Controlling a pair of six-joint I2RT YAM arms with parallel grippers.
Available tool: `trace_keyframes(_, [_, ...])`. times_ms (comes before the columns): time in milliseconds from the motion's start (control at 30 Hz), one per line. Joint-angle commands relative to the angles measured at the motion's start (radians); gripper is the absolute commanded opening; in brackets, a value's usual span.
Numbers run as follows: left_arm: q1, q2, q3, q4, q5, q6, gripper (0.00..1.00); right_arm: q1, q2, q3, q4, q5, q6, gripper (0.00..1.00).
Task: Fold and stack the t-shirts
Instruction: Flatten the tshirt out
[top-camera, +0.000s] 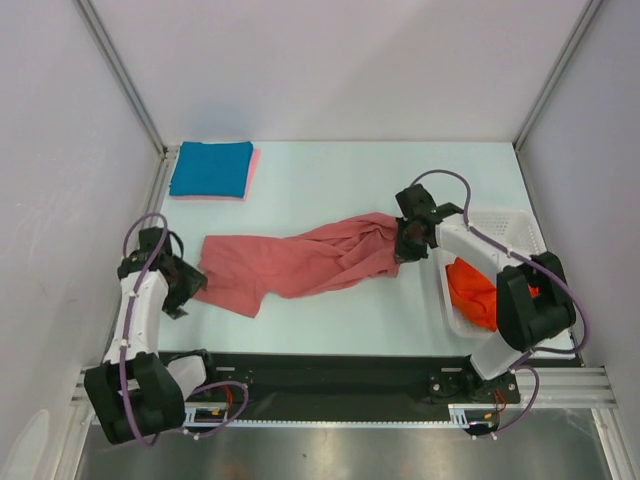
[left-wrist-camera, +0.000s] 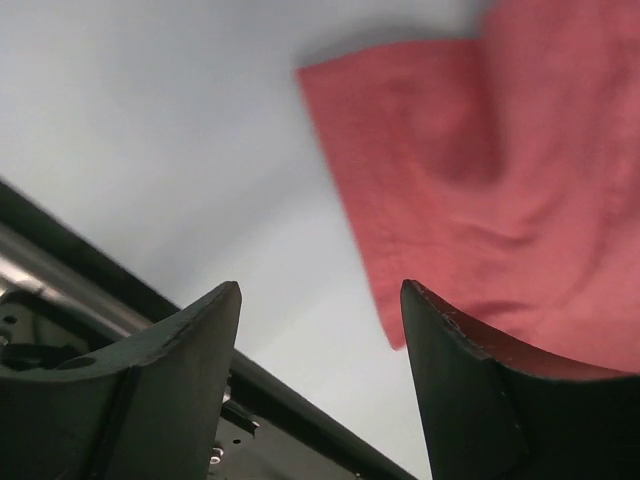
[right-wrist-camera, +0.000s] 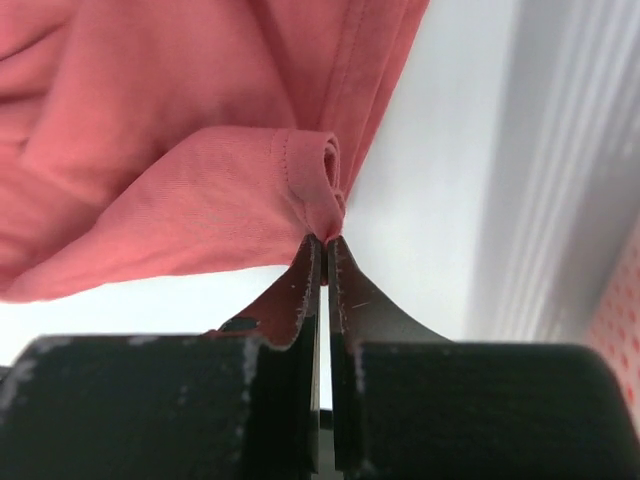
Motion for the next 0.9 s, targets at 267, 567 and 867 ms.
trace_keyframes(267, [0.221,0.134,-0.035,0.099,0.009,0.000,0.71,0.018,-0.131,0.073,-0.116,-0.012,-0.079,0.00])
trace_keyframes(567, [0.224,0.332,0.031,0.199,-0.031,0.049,0.63,0.027,-0.143,0.062,-0.087,-0.055,-0.092,0.00])
trace_keyframes(867, [0.224,0.426,0.020,0.266,-0.007,0.020,0.58,0.027,-0.151,0.053,-0.084,-0.086,-0.085,0.00])
